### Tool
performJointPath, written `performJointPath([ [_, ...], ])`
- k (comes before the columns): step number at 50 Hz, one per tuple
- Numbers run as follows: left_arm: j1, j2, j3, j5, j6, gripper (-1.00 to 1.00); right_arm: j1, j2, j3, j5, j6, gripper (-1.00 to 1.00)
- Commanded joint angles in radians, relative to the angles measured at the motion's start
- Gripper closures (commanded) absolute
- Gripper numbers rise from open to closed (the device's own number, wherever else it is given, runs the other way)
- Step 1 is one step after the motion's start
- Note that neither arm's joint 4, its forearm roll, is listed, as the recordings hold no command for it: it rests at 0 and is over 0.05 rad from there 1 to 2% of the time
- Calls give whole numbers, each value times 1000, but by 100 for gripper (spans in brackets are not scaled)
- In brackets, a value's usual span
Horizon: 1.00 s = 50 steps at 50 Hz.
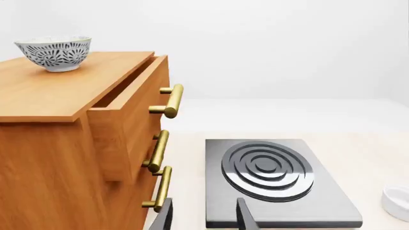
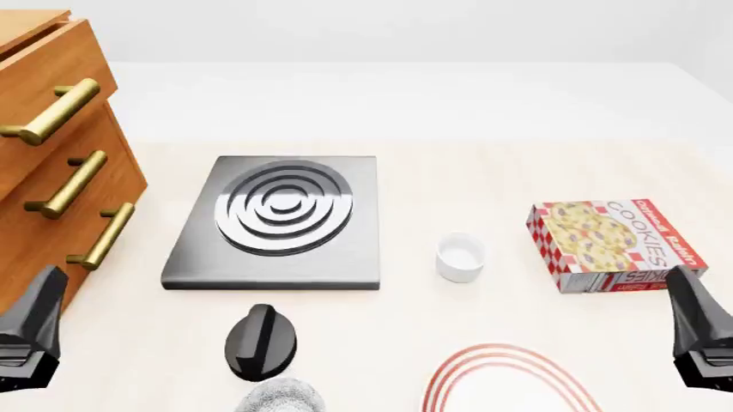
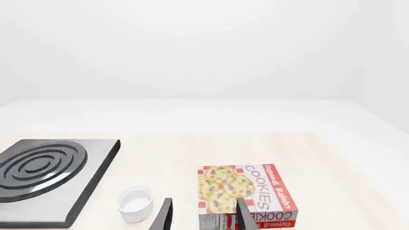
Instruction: Pick the akita bowl on the wooden cabinet and place it on the plate.
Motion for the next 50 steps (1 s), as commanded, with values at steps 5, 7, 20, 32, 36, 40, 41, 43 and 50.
performJointPath([
  [5, -1, 4, -3, 1, 17, -100, 0, 12, -3, -9, 1, -100],
  [7, 1, 4, -3, 2, 15, -100, 0, 14, -3, -11, 1, -100],
  [20, 32, 50, -86, 70, 5, -100, 0, 27, -3, -23, 1, -100],
  [32, 20, 57, -332, 288, -26, -100, 1, 26, -4, -21, 1, -100],
  [36, 15, 84, -421, 340, -23, -100, 1, 24, -5, -18, 1, -100],
  [40, 13, 110, -495, 378, -15, -100, 1, 23, -5, -17, 1, -100],
  [41, 12, 116, -511, 384, -13, -100, 1, 22, -5, -16, 1, -100],
  [43, 10, 136, -546, 396, -10, -100, 1, 21, -5, -16, 1, -100],
  [50, 14, 228, -678, 438, -29, -100, 1, 18, -5, -12, 1, -100],
])
